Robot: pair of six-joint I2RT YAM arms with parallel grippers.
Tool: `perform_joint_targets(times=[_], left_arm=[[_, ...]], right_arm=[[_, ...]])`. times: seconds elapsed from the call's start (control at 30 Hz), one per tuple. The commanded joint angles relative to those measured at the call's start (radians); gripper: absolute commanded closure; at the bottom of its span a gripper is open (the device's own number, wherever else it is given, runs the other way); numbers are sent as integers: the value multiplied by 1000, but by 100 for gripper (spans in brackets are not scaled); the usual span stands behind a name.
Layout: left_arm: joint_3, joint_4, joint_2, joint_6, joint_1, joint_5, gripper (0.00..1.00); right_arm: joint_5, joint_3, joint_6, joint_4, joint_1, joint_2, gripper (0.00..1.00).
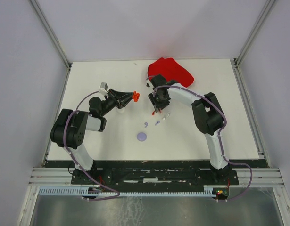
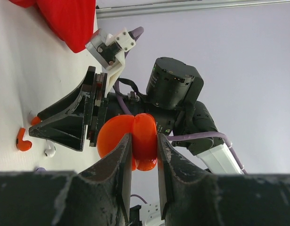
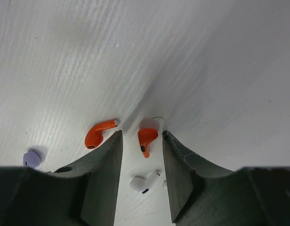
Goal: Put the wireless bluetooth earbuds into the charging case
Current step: Pick up the earbud from the center of the board.
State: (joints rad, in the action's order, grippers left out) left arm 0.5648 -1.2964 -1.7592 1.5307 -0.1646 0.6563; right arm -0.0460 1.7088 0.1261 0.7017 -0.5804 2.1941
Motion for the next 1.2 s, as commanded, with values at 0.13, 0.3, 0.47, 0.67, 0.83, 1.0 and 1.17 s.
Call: perform_joint_targets(times=[0.13, 0.3, 0.47, 0.67, 0.83, 1.0, 1.17], left_arm=[[-6, -78, -3, 31, 6, 5, 97], [-5, -80, -5, 32, 6, 6, 97], [-9, -83, -5, 35, 6, 4, 97], [-10, -92, -7, 40, 7, 5, 97], [-13, -95, -8, 42, 6, 5, 97], [-23, -96, -13, 42, 6, 5, 97], [-33, -104, -25, 48, 6, 5, 97]], right_arm=[[-8, 49, -9, 16, 3, 20, 56], [-3, 54, -9, 24, 3, 25, 58], [0, 57, -10, 28, 2, 31, 60], [8, 70, -10, 34, 3, 41, 64], [9, 80, -11, 39, 4, 50, 70], [12, 82, -12, 31, 5, 34, 76], [18, 86, -19, 5, 5, -17, 82]])
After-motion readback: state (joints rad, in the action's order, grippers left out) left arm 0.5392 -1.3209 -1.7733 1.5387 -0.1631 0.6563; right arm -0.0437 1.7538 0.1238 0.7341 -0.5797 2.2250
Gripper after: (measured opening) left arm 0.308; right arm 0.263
